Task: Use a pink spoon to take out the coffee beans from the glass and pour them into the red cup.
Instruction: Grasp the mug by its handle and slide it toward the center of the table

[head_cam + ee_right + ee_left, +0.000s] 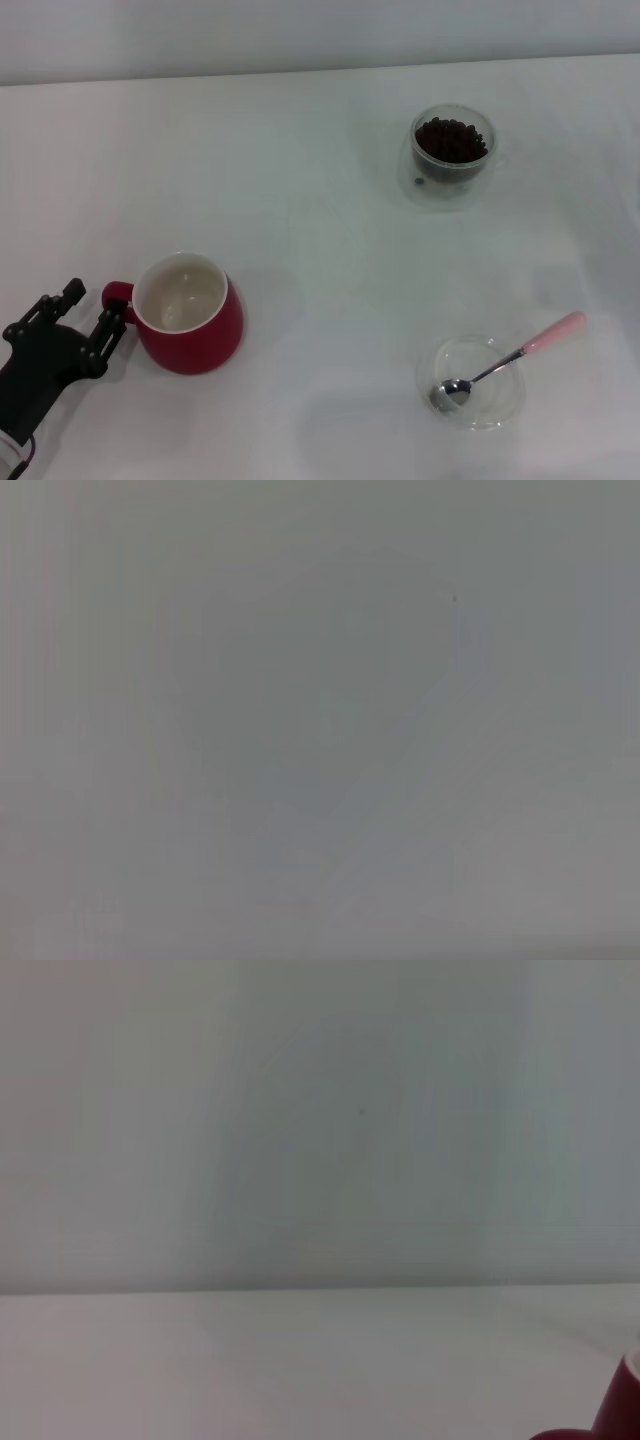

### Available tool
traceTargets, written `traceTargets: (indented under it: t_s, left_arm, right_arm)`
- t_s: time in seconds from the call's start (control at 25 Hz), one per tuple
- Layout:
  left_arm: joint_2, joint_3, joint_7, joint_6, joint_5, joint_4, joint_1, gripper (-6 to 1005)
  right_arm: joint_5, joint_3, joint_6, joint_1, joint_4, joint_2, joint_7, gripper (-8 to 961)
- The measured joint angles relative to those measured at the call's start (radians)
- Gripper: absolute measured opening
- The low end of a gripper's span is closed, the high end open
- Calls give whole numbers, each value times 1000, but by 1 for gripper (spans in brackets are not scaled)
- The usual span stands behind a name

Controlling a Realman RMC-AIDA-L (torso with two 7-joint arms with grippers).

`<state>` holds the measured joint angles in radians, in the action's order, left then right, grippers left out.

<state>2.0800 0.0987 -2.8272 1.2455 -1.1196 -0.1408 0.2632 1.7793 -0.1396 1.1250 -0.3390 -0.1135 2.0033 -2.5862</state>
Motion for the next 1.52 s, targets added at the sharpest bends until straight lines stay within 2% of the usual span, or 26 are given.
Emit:
traceTargets:
  t_s: [0.36, 0.8, 1.0, 1.32, 1.52]
  left_arm:
    - [2, -3, 0, -25, 0, -1, 12, 515]
    - [5, 2, 0, -37, -2, -7, 12, 330]
    - [5, 2, 0, -38, -4, -7, 21, 151]
    - [5, 0, 0, -36, 0, -18, 44, 131]
    - [5, -3, 1, -56, 39, -26, 86, 131]
  right_arm:
    - [0, 0, 0, 2, 3, 0, 0, 247]
    - [0, 0, 2, 2, 3, 0, 0, 247]
    - [0, 0, 2, 5, -1, 0, 0, 247]
    - [0, 0, 7, 5, -3, 0, 0, 247]
    - [0, 0, 8, 1, -3, 0, 0, 247]
